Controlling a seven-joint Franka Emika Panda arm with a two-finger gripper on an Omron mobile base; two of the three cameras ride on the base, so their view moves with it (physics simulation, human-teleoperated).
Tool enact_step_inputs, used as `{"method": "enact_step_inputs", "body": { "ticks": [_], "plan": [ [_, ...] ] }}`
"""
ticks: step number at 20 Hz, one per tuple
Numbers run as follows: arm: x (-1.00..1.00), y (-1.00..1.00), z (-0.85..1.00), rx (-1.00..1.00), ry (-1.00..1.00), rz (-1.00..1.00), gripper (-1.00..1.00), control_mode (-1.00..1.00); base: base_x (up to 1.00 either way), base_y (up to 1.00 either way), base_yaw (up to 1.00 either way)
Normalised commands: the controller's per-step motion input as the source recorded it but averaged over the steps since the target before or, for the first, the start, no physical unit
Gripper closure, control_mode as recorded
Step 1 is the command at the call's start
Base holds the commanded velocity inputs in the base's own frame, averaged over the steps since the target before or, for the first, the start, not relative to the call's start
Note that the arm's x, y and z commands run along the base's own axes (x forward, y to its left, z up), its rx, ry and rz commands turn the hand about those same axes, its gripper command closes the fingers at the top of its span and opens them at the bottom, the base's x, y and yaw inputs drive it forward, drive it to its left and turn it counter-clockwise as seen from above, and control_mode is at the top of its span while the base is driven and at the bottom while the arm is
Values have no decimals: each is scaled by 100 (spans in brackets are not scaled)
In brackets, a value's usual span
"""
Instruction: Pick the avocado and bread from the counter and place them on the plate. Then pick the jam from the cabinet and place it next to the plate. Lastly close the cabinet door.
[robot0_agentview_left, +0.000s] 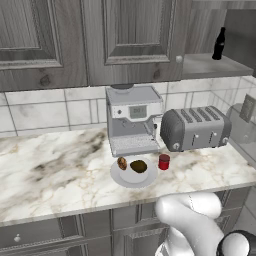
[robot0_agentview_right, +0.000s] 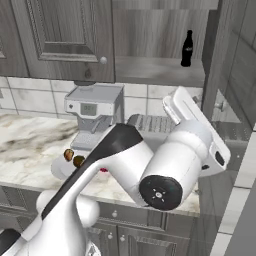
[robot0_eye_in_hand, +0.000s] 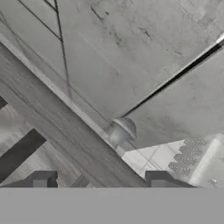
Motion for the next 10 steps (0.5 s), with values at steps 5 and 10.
{"method": "enact_step_inputs", "body": {
  "ticks": [5, 10],
  "plan": [
    [100, 100, -100, 4, 21, 19, -100, -100, 0, 0, 0],
    [100, 100, -98, 0, 21, 4, -100, -100, 0, 0, 0]
  ]
}}
